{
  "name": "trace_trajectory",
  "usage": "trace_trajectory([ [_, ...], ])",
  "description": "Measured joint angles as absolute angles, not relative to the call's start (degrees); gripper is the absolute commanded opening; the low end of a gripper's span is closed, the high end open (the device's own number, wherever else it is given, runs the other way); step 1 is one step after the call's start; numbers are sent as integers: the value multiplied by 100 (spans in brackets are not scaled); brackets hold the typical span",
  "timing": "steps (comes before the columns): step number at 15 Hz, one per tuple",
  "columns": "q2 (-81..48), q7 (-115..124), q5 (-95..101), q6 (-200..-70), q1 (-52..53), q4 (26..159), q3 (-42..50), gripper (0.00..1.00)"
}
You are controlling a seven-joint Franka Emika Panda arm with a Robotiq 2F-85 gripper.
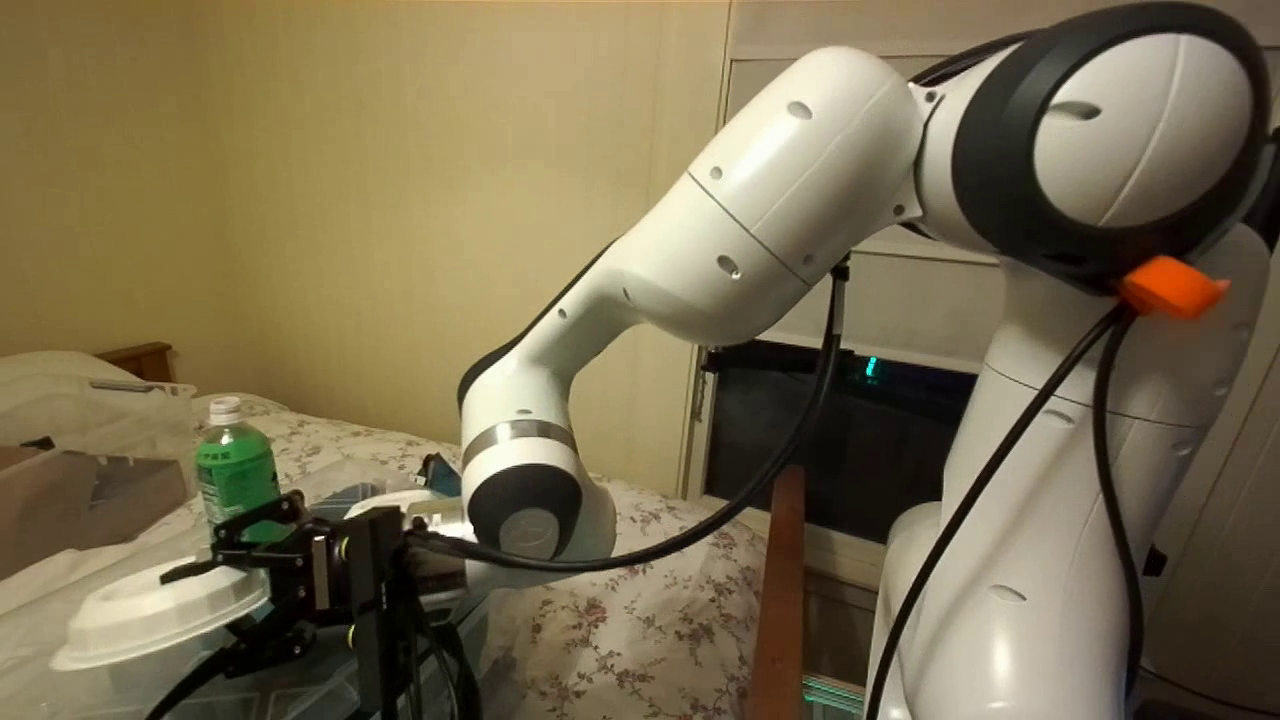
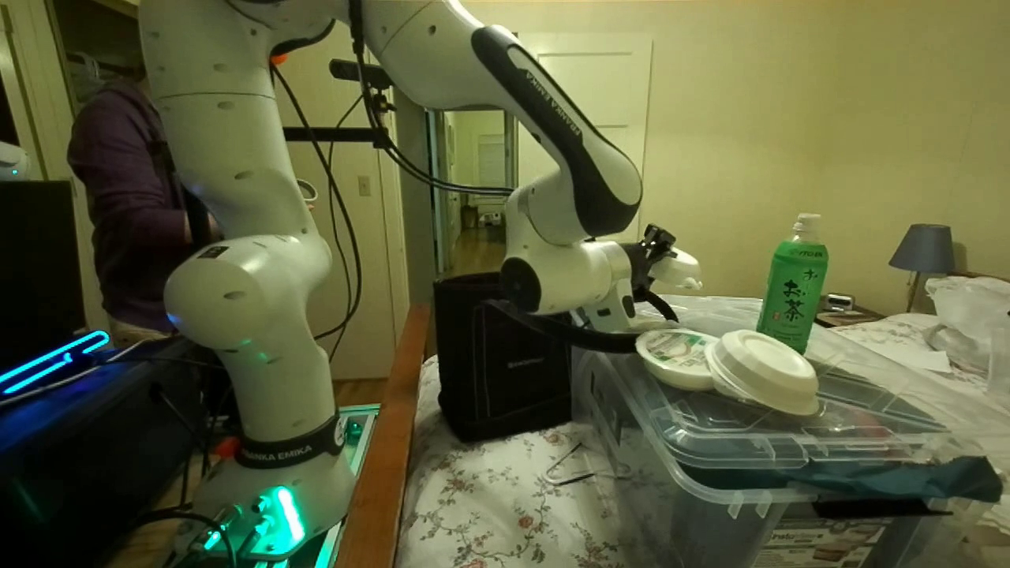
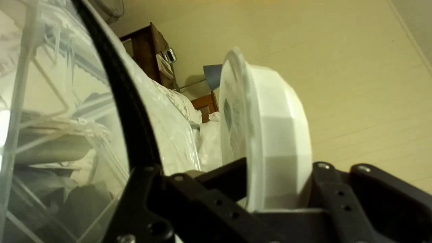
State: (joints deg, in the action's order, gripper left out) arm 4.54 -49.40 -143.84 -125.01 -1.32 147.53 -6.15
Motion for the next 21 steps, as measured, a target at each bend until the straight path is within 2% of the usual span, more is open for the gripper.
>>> trace_trajectory([
  [1,321,-5184,-14381,-12367,-149,14741,-515,7],
  [2,194,-5425,-14378,-12277,-163,14717,-413,35],
  [3,80,-5656,-14376,-12244,-173,14677,-326,55],
  [9,-205,-6368,-14373,-12339,-127,14551,-140,96],
  [11,-169,-6396,-14373,-12578,-23,14539,-170,100],
  [21,1338,-7064,-14292,-15017,298,14590,-724,100],
])
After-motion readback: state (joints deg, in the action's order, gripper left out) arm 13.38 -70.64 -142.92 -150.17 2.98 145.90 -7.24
